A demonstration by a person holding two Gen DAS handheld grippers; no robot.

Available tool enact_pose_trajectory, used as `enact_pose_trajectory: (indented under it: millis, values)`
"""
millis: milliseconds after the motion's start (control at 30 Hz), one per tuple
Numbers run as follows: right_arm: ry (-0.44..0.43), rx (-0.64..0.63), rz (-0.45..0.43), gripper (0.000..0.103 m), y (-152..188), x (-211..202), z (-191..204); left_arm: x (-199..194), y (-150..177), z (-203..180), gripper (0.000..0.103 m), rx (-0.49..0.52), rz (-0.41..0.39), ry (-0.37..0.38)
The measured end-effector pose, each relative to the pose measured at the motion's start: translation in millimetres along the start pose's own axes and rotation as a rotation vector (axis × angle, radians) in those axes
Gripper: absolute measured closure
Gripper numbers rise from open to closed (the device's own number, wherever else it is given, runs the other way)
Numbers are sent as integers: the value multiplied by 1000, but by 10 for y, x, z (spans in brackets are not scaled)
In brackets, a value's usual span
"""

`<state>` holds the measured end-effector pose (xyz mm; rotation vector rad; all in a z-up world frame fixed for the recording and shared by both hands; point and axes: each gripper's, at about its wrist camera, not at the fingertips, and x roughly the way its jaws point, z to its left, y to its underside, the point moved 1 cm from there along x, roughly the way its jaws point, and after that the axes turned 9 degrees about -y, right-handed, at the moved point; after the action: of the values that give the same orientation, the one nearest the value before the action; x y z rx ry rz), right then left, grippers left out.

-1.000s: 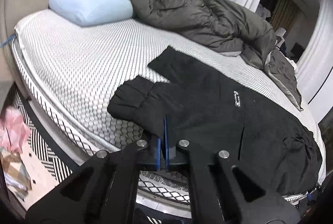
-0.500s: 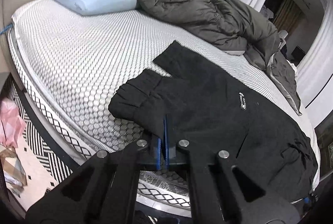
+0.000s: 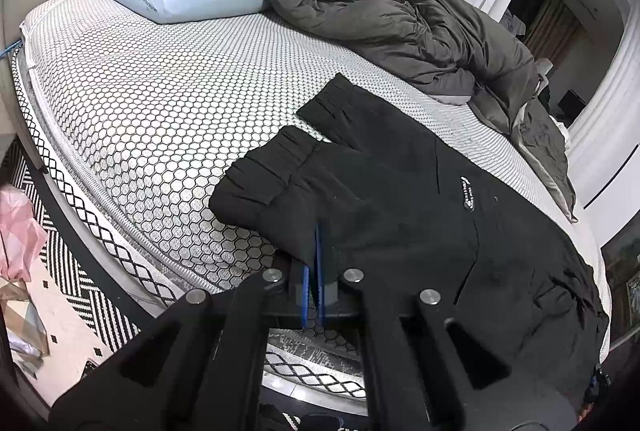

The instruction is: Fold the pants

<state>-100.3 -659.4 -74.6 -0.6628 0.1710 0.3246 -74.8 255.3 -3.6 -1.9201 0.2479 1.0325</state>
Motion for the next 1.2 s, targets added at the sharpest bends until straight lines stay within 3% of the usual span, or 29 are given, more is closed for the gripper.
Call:
enact_pose_trajectory:
  millis: [67,100,167,233,267,333,367,400,467,633,800,967,1067,1167,1200]
  values:
    - [28,6,26,89,-4,-7,-59,43,15,14,103,-5,8,-2]
    - [49,27,58,83,30,45,-130,58,22,17,103,-11,14,1]
    - [19,85,86,79,104,63,-230,77,24,30,103,-19,20,6]
    - [-20,101,85,55,191,57,-264,91,13,28,103,-18,23,10]
    - [-22,103,83,52,209,76,-275,97,8,24,103,-18,24,11]
    - [-26,113,93,55,223,147,-309,106,-15,12,103,-18,21,13]
    - [-28,115,86,65,225,171,-321,108,-23,10,103,-18,19,14]
    - [-25,109,77,84,214,198,-299,105,-39,6,103,-19,17,17]
    - [-25,89,68,93,191,194,-219,73,-72,-4,103,-20,5,27]
    - [-44,-31,-18,94,-21,42,296,-52,-301,-122,103,-6,-35,69]
    - [-100,-148,-98,95,-472,133,958,-128,-787,-392,103,17,-89,115]
    - [-80,-217,-146,95,-1046,797,1600,60,-1401,-748,103,22,-103,121]
    - [-36,-226,-136,95,-1356,1320,1795,452,-1800,-1037,103,33,-60,90]
    - [87,-247,-87,93,-1620,2151,1891,962,-2106,-1276,98,44,-21,20]
    - [144,-259,-57,84,-1673,2413,1894,1122,-2159,-1341,91,61,1,-14]
